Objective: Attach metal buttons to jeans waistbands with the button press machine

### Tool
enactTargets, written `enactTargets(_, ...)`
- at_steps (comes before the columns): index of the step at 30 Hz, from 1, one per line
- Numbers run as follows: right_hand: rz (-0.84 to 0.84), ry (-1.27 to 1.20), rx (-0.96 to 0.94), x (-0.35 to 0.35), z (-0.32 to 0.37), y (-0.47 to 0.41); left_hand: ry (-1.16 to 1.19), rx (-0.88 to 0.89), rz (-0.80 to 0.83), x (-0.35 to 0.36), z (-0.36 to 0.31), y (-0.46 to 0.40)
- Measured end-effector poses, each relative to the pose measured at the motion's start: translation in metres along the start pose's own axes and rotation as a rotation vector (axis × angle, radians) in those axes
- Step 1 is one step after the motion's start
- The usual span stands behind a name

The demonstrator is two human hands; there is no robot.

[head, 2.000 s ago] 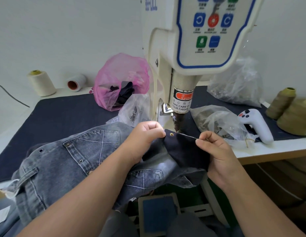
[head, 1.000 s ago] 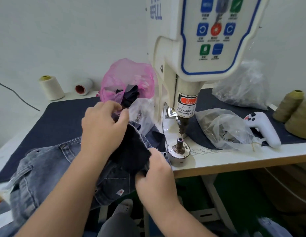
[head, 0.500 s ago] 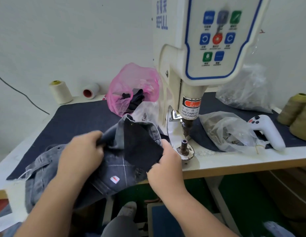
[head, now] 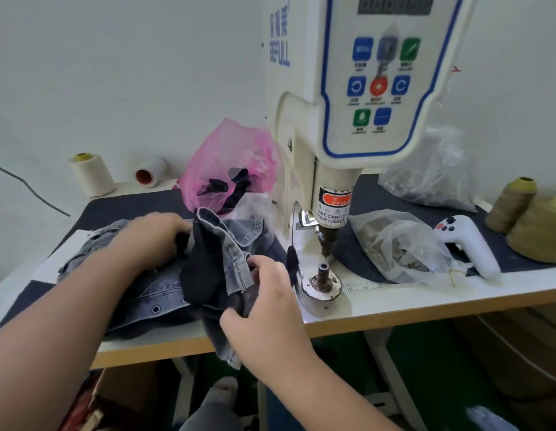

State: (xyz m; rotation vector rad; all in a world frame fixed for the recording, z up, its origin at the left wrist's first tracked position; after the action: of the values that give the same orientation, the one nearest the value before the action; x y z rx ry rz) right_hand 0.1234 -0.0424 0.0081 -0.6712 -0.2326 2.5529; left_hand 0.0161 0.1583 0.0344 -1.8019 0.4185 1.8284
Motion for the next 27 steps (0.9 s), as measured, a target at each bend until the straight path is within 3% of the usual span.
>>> enactTargets(4,-0.079,0.025,-0.024,-0.038,-0.014,0.008,0.811,-0.264,-0.334,-0.040,0.005,-0.002)
enactTargets(6,-0.166,-0.010,-0.015,-0.062,-0.021,0.009,1.066,-0.191,-0.400,-0.060,-0.025,0.003)
enactTargets(8,-0.269,-0.029,0.015,-0.086,-0.030,0.007,0.942,0.042,-0.263,-0.066,-0.071,0.009)
enactTargets(10,-0.383,-0.009,0.039,-0.113,-0.042,0.001,0.536,0.209,-0.087,-0.045,-0.103,0.009)
enactTargets(12,-0.469,0.050,0.057,-0.141,-0.054,-0.008,0.167,0.229,0.006,-0.023,-0.105,0.004)
enactTargets(14,-0.477,0.169,0.091,-0.164,-0.070,-0.021,0.121,0.170,-0.018,-0.018,-0.097,-0.001)
enactTargets(18,-0.375,0.504,0.181,-0.192,-0.105,-0.050,0.105,-0.059,-0.356,-0.056,-0.065,-0.013)
enactTargets(22,-0.340,0.620,0.222,-0.195,-0.128,-0.059,-0.269,-0.107,-0.042,-0.033,-0.064,-0.017)
enactTargets(24,-0.410,0.616,0.221,-0.196,-0.134,-0.057,-0.344,0.009,-0.009,-0.019,-0.082,-0.019)
enactTargets(27,-0.474,0.636,0.209,-0.195,-0.136,-0.055,-0.269,0.293,0.026,0.007,-0.116,-0.023)
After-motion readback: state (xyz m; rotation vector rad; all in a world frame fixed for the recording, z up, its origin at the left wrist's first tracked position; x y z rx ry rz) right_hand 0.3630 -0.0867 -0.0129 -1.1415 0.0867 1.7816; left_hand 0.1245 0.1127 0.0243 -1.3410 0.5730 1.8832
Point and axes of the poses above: each hand's wrist, its own y-axis away from the middle knuckle, its own x-axis out of the palm, z = x × y, the point moved 9 cm from there along -y, towards the middle knuckle, and after that the axes turned 5 degrees about -z, right-handed, at the moved point
